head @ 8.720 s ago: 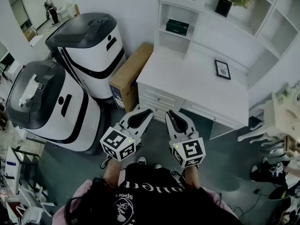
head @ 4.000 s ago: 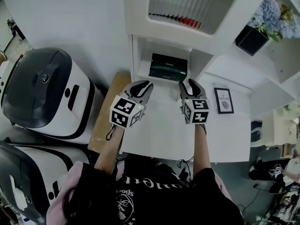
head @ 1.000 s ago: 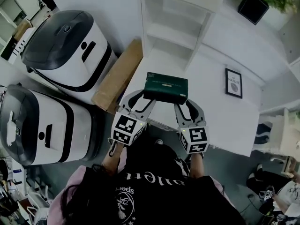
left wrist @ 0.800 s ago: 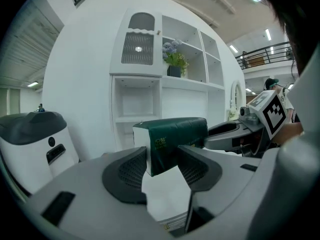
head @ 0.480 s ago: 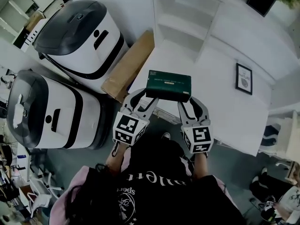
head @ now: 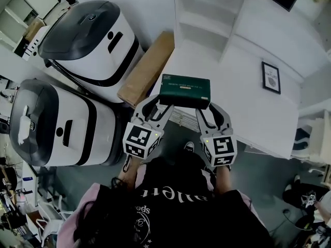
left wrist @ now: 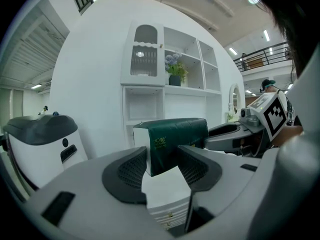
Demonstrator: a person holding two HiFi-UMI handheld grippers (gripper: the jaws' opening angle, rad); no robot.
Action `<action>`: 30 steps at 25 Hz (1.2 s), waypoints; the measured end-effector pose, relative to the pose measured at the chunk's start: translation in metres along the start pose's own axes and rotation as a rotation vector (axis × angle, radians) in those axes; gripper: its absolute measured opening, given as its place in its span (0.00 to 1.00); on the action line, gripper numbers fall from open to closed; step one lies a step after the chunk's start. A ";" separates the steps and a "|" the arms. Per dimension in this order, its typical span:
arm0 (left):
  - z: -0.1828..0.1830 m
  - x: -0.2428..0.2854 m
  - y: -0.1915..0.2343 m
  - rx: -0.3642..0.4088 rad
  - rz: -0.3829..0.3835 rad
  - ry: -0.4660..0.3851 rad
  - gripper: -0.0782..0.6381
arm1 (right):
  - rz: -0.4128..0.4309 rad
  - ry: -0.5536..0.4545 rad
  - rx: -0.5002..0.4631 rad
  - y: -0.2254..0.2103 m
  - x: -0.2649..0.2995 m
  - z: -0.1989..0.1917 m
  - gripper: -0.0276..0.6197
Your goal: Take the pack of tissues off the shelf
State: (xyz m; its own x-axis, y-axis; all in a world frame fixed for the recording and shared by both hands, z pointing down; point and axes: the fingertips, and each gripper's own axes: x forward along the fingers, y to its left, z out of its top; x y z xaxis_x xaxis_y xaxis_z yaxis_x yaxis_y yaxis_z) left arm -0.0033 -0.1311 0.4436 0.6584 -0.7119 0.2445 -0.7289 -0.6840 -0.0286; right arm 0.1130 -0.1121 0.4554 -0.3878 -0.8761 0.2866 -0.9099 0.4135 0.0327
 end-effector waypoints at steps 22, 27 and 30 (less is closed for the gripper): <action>-0.037 -0.140 -0.009 -0.006 -0.124 -0.055 0.37 | -0.124 0.015 0.029 0.139 -0.075 -0.017 0.31; -0.037 -0.152 -0.010 0.001 -0.139 -0.073 0.37 | -0.144 0.008 0.022 0.151 -0.083 -0.015 0.31; -0.037 -0.155 -0.010 0.004 -0.145 -0.077 0.37 | -0.153 0.008 0.015 0.154 -0.085 -0.013 0.31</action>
State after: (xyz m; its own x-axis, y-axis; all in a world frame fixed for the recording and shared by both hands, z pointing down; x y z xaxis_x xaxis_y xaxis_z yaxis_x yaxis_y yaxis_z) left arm -0.1054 -0.0082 0.4413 0.7692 -0.6157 0.1710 -0.6246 -0.7810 -0.0024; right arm 0.0076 0.0290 0.4491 -0.2434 -0.9265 0.2869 -0.9604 0.2715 0.0622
